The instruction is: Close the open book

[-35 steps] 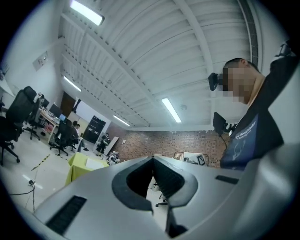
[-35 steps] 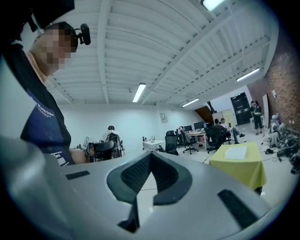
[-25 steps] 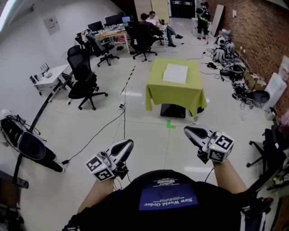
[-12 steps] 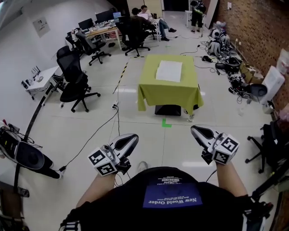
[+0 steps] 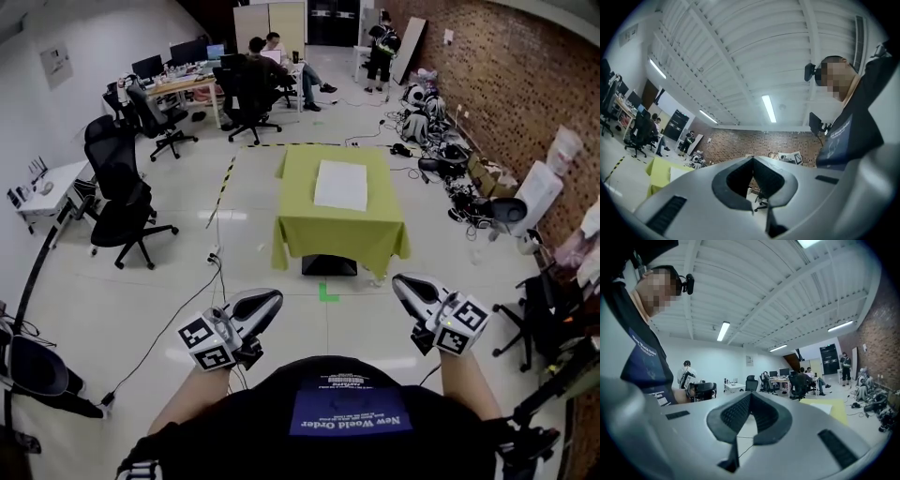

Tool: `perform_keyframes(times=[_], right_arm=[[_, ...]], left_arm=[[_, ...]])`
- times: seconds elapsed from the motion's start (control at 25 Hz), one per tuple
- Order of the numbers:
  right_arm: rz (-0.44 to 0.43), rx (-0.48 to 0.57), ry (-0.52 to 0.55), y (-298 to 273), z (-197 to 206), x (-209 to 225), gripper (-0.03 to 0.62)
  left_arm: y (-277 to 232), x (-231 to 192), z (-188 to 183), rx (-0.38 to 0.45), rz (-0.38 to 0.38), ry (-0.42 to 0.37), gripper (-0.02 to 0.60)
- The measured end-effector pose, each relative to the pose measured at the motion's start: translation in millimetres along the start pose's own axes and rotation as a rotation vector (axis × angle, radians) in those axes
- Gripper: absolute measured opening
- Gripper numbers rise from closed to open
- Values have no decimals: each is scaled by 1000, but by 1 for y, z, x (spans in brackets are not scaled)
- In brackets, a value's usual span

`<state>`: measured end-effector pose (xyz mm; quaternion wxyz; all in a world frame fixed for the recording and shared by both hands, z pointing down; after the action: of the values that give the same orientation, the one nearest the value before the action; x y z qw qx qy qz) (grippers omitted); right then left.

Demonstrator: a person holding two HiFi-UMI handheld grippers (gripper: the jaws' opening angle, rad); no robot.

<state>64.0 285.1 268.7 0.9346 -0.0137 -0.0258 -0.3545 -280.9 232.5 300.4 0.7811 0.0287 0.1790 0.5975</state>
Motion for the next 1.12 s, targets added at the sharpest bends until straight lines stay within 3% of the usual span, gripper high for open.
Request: perform_keyframes(times=[0.32,0.52,0.72,1.12], right_arm=[[9,-5,-13,-92,7,14,-15],[4,-38,-13,-124,3,45,-17],[-14,-24,-42,-133,9,108,-17],[-178,-15,-31,-139,0,288,-15]], left_arm=[[24,-97,-18,-3,19,15,8],[16,-139,-19,-7,-2,43,8],[-28,-168,-8,-29,-33,39,8],[-184,-199,4,-21,-127,-33,8]])
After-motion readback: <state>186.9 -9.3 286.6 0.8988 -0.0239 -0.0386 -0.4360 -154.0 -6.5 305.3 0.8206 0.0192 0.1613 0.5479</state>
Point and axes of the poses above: the fingertips, and each gripper's own axes: y backward along the fingers, x to its right, z out of its underside, the point moved 8 cm from there along y, backward along the fingers, and after that the axes turned 1 degree about x, right-handed, at the moved point
